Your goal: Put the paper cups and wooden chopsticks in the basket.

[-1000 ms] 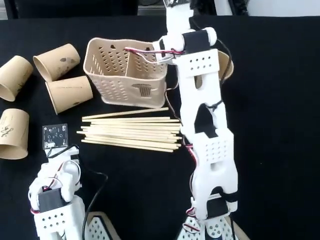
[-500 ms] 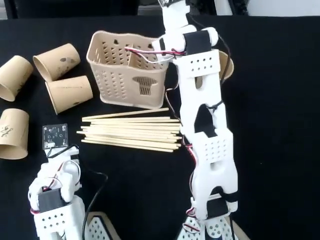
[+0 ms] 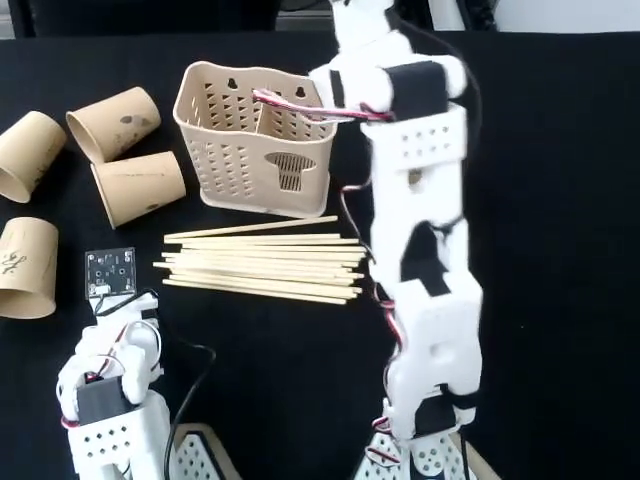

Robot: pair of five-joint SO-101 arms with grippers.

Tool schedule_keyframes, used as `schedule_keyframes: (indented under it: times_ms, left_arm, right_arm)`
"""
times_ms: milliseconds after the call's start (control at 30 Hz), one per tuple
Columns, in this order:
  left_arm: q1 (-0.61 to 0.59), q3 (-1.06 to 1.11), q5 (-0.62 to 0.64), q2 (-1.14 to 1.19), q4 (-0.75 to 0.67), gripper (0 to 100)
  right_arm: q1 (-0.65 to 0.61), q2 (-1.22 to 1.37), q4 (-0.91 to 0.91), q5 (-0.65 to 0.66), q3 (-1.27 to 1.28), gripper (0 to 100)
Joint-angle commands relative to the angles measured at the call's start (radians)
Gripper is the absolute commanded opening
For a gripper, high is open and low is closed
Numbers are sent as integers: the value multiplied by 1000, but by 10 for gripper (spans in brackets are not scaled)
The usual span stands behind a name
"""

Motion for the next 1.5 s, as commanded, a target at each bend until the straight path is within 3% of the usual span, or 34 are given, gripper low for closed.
schedule_keyframes:
  times_ms: [0, 133, 367, 467, 600, 1000, 1467]
  left_arm:
    - [4, 18, 2, -5, 3, 30]
    - [4, 18, 2, -5, 3, 30]
    - [4, 18, 2, -5, 3, 30]
    - [4, 18, 2, -5, 3, 30]
    - [4, 18, 2, -5, 3, 30]
    - [4, 18, 2, -5, 3, 30]
    - [4, 18, 2, -5, 3, 30]
  right_arm:
    - [26, -182, 43, 38, -19, 266]
    - [101, -346, 43, 61, 133, 266]
    - [284, -615, 28, 284, 611, 265]
    - [361, -618, -21, 410, 820, 265]
    - [422, -553, -141, 485, 1006, 265]
    - [427, -194, -359, 644, 1056, 265]
    - [413, -243, -353, 776, 1041, 265]
